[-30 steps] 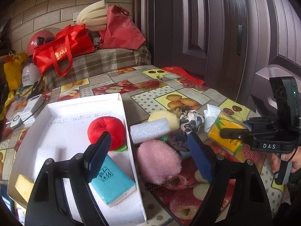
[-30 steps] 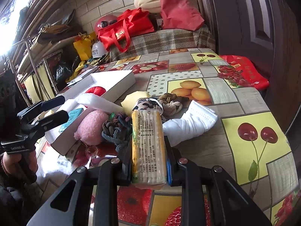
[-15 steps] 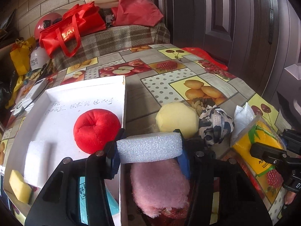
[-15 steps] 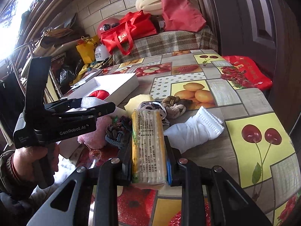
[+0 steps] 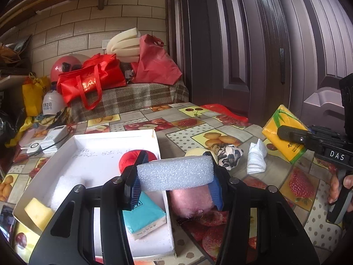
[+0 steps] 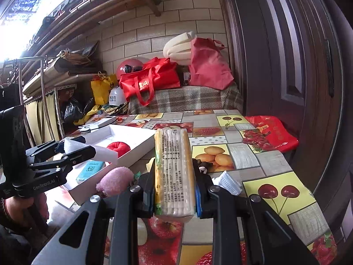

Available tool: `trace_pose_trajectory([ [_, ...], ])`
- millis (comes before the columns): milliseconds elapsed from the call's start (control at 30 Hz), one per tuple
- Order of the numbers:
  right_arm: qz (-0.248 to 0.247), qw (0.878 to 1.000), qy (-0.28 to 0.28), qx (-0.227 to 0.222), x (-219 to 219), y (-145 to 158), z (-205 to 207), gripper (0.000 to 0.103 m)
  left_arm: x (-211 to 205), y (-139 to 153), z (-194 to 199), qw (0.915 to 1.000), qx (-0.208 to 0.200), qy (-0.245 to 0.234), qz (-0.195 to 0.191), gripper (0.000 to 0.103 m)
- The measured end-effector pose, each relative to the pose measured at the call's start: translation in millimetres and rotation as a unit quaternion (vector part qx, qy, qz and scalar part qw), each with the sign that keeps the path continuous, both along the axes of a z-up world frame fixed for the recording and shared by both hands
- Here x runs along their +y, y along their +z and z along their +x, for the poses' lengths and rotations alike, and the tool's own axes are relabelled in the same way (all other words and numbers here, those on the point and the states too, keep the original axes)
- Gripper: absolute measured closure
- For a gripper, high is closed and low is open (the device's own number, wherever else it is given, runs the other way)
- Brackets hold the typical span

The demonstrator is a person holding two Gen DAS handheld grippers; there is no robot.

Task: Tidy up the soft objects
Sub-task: 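Grasp the yellow juice box with right gripper while left gripper grasps white foam roll, then lower juice box and foam roll into the white tray and open both grippers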

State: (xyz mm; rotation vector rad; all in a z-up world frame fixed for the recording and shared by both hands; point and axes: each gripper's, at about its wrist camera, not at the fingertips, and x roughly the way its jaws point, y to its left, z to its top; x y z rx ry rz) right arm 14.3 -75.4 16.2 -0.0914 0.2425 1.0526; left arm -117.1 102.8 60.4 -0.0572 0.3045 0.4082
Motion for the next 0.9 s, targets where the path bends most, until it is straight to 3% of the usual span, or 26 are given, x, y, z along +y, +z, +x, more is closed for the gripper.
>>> trace_pose_trajectory([
  [400,0.01,1.0,0.007,0.001,19,1,-18,0.078,34,1,-42,0.9975,-0.045,0.051,-0.021,0.053],
  [900,-0.005,1.0,0.026,0.006,43,-2,-36,0.078,68,-2,-68,0.9946,-0.047,0.088,-0.027,0.052],
])
